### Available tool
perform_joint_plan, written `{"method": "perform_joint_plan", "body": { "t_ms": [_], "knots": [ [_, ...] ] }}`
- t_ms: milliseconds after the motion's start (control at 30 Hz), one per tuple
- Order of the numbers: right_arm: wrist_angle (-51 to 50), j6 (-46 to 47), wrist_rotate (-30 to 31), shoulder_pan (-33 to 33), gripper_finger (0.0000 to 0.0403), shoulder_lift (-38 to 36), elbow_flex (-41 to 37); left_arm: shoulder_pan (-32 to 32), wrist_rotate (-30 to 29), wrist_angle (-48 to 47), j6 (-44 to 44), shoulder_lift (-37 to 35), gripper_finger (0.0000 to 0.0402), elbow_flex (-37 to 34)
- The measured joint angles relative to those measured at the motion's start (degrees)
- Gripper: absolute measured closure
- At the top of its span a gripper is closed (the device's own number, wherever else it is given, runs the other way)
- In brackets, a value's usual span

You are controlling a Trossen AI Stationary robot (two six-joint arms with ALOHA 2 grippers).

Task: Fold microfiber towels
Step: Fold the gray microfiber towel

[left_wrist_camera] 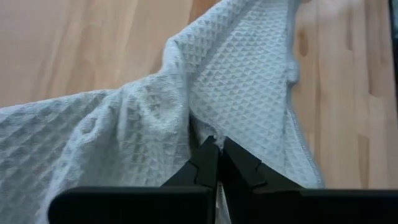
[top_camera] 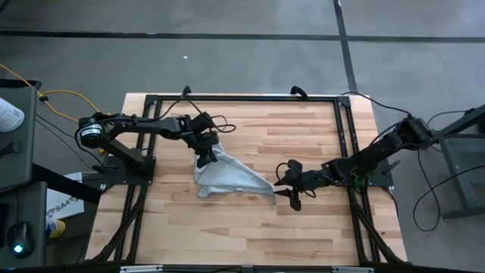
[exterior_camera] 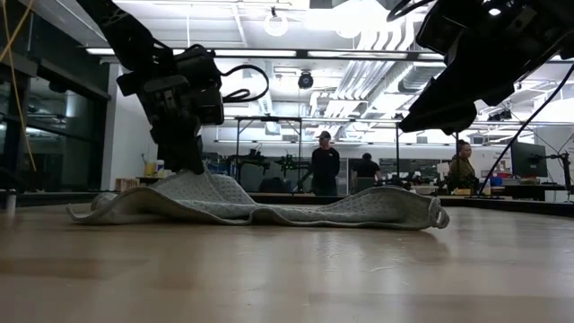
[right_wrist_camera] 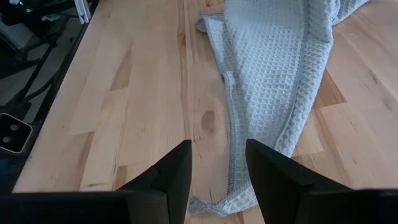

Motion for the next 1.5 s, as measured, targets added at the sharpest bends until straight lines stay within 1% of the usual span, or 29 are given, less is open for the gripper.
{"method": "perform_joint_plan", "body": {
  "t_ms": [133, 300, 400, 467, 633, 833, 1000, 1200, 1300, 1500],
  "knots": [
    [0.0, 3.9, -2.4, 0.0, 0.0257, 0.0, 0.0, 0.0, -0.7, 0.0, 0.0, 0.0, 0.0398, 0.0],
    [-0.6, 6.3, -2.4, 0.0, 0.0257, 0.1, 0.0, 0.0, -0.7, 0.0, 0.0, 0.0, 0.0399, 0.0],
    [-0.8, 6.4, -2.3, 0.2, 0.0257, 1.5, 0.0, 0.0, -0.6, 0.0, 0.0, 0.0, 0.0399, 0.0],
    [-1.0, 6.2, -0.8, 0.9, 0.0257, 3.1, 0.0, 0.0, -0.6, 0.0, 0.0, 0.0, 0.0399, 0.0],
    [-1.1, 5.0, 5.6, 3.8, 0.0257, 6.8, 0.0, 0.0, -0.6, 0.0, 0.0, 0.0, 0.0400, 0.0],
    [-1.1, 5.0, 12.6, 6.8, 0.0258, 7.7, 0.0, 0.0, -0.3, -0.4, 0.0, 0.0, 0.0400, 0.0],
    [-0.9, 5.1, 16.7, 8.8, 0.0268, 8.7, 0.1, 0.0, 0.2, -0.4, 0.0, 0.0, 0.0400, 0.0],
    [-0.8, 7.9, 17.1, 9.5, 0.0280, 12.3, 0.1, 0.0, 0.2, -0.3, 0.0, 0.0, 0.0401, 0.0],
    [1.7, 8.0, 17.1, 9.5, 0.0281, 14.0, 0.1, 0.0, 0.2, -0.3, -0.1, 0.0, 0.0401, 0.0],
    [3.1, 9.6, 17.1, 9.5, 0.0268, 15.2, 0.1, 0.0, 0.4, -0.4, -0.2, 0.0, 0.0401, 0.0]
  ]
}}
